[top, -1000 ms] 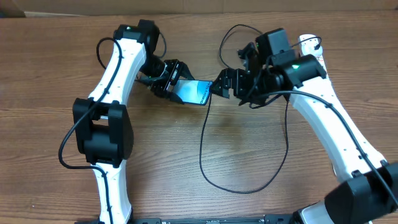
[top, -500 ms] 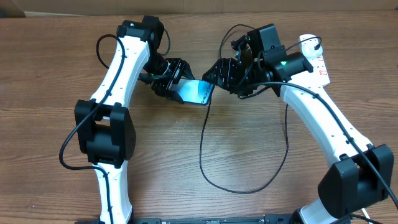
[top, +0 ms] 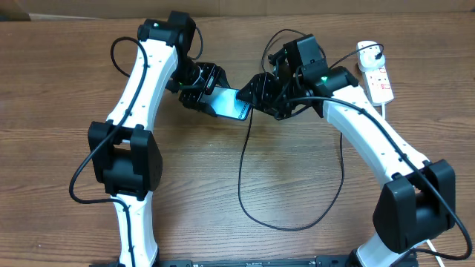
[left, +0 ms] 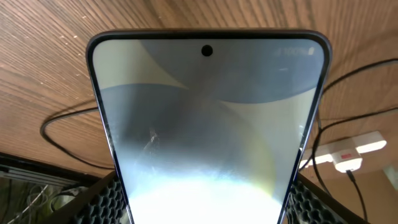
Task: Plug charger to phone and switch on socket
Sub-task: 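Bring the right gripper to the phone and grasp its edge, then hold the phone with both grippers, then open the left gripper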
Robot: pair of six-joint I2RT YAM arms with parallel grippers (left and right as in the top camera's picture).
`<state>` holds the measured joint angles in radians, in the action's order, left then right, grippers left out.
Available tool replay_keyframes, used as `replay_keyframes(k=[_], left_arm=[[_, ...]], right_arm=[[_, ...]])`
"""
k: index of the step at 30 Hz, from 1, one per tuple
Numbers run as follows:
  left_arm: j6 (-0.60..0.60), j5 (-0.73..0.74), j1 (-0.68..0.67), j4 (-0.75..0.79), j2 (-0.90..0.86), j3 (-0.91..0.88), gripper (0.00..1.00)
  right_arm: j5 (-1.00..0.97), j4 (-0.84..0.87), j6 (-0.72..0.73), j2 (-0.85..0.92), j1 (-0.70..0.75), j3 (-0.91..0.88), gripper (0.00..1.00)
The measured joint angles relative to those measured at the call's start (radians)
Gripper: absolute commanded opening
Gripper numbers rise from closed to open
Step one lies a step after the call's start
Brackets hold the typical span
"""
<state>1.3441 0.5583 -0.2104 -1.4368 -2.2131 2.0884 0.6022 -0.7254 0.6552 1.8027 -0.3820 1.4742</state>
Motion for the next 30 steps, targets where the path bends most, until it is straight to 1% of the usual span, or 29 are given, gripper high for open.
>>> replay_keyframes(k=[5,10,14,16,19,23,30], left_arm=[[0.026,-0.028,-0.005,-0.006,0.0,0.029,0.04],[0.06,-0.063,-0.013,-0.029,0.0,0.041,0.04],[0.071,-0.083,-0.019,-0.037,0.0,0.041,0.04],[0.071,-0.086,-0.024,-0.037,0.0,0.041,0.04],[0.071,-0.089,-0.031,-0.039,0.0,0.042,0.04],[0.072,-0.093,-0.031,-0.04,0.0,0.042,0.04],[0.077,-0.091,-0.032,-0.045,0.0,0.042,0.04]], right_arm=[[0.019,0.095,0.053,0.0,0.0,-0.039,0.55],[0.023,0.151,0.079,0.0,0.0,-0.075,0.54],[0.023,0.172,0.086,0.001,-0.002,-0.077,0.5],[0.023,0.177,0.084,0.001,-0.005,-0.077,0.46],[0.022,0.193,0.082,0.001,-0.015,-0.079,0.42],[0.023,0.234,0.086,0.001,-0.022,-0.11,0.38],[0.023,0.247,0.101,0.002,-0.026,-0.129,0.38]])
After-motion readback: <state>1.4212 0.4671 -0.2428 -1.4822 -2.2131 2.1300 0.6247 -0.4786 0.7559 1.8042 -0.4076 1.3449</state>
